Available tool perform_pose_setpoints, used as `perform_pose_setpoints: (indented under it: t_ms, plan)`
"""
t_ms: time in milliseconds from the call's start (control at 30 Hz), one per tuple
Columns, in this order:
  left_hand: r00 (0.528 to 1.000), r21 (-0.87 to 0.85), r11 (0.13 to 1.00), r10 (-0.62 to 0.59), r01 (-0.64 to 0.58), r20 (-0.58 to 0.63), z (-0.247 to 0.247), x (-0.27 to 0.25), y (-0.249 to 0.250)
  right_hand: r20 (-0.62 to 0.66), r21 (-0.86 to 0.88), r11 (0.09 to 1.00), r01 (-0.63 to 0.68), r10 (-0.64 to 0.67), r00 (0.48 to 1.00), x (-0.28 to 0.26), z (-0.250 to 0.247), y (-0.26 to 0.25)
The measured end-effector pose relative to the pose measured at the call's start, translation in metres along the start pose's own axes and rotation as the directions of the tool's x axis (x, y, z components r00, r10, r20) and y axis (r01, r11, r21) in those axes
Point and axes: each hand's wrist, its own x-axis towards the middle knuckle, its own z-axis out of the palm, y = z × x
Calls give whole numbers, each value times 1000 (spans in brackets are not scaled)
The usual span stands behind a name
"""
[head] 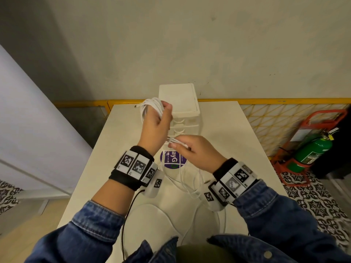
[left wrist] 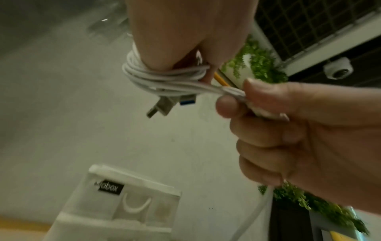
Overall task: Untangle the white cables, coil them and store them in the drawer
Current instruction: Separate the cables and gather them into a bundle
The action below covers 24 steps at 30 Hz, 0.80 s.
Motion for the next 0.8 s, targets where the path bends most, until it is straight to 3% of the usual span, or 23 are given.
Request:
perform_pose_setpoints:
  t_ms: [100, 200, 300, 433, 533, 633, 700, 800]
  plan:
    - [977, 227, 972, 16, -66, 215, 6, -1, 3, -14, -51, 998, 48, -49, 999, 2, -15, -7]
    - [935, 283, 958, -147, 53, 323, 6, -1, 3, -88, 27, 999, 24, -22, 996, -1, -26, -12]
    - [813, 282, 933, -339, 224, 473, 9, -8, 3, -169, 200, 979, -35, 70, 983, -2, -32, -7]
    - [667, 85, 904, -369, 418, 647, 16, -22, 6, -221, 188, 980, -69, 111, 969, 0, -35, 3]
    - [651, -27, 894, -306, 448, 695, 15, -27, -2, -224, 196, 977, -78, 122, 967, 0, -34, 9]
    - [615, -185, 823, -231, 537, 754, 14, -34, -6, -190, 240, 967, -88, 135, 972, 0, -35, 15]
    - [594, -177, 809, -244, 561, 766, 19, -39, -6, -162, 347, 929, -127, 193, 968, 1, -38, 18]
    - [573, -152, 768, -314, 622, 757, 26, -44, -7, -148, 331, 929, -167, 226, 963, 1, -40, 25]
